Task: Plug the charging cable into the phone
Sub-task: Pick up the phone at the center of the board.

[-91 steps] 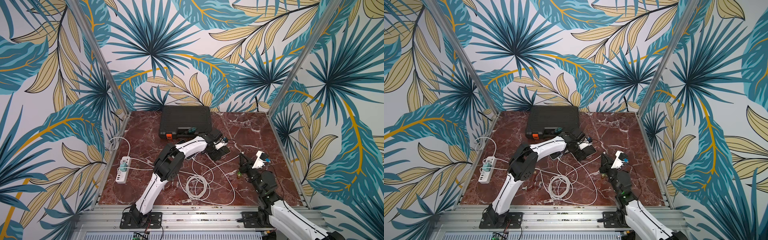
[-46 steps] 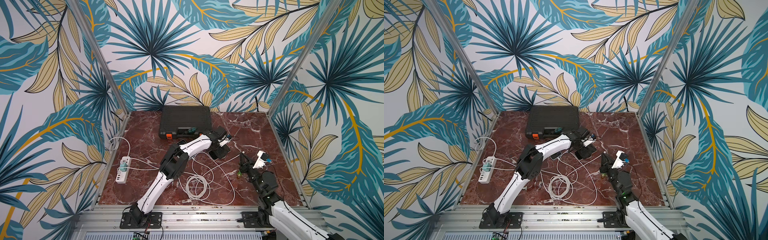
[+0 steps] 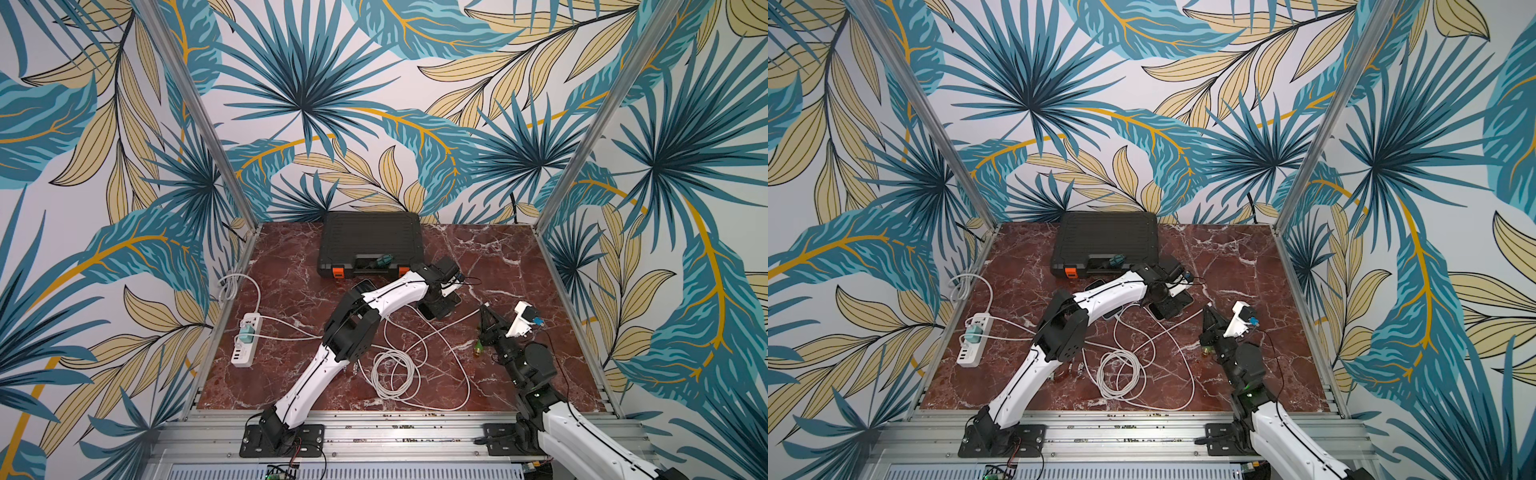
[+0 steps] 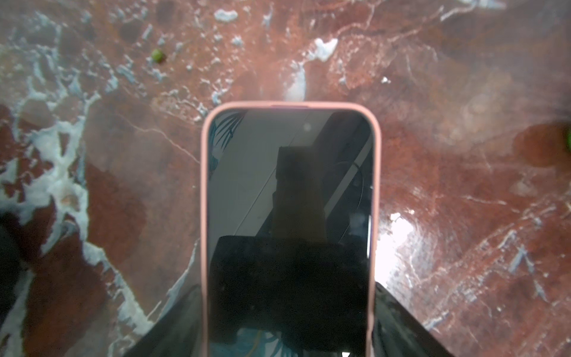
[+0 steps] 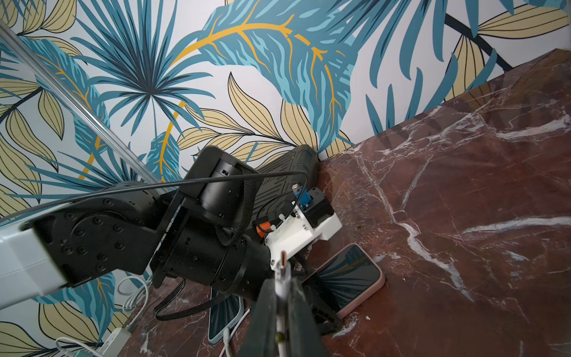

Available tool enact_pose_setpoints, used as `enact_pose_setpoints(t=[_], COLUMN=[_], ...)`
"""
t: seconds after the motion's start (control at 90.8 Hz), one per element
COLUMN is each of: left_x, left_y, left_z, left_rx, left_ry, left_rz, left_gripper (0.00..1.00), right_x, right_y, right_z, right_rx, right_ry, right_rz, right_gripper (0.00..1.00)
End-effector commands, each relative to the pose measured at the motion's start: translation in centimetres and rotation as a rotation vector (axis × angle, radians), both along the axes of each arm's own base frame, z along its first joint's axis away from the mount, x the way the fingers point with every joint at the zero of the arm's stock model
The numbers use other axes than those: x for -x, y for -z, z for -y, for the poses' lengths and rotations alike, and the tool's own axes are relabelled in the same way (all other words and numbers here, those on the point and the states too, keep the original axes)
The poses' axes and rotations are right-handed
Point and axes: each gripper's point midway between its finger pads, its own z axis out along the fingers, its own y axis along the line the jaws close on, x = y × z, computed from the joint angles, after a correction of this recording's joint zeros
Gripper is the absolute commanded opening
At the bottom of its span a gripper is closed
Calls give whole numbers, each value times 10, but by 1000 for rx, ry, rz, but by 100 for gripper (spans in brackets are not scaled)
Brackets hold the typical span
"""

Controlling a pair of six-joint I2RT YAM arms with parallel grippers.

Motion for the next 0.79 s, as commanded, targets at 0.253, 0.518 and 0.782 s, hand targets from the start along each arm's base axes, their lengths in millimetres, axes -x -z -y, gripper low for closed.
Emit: enact_pose_setpoints(t=[0.253, 0.518, 0.782], left_x=[-3, -52, -75], left_y=[19, -130, -296], left_z=[-10, 16, -42], left_rx=[-84, 249, 516], left_ry=[-35, -152, -376], left_rz=[-5, 247, 485], left_gripper=[44, 39, 39], right_x=[3, -11, -53], right_y=[5, -28, -90], right_z=[3, -4, -33], right_rx=[-2, 55, 127], right_ry=[8, 13, -22], right_rz=[2, 73, 184], right_gripper=[0, 0, 0])
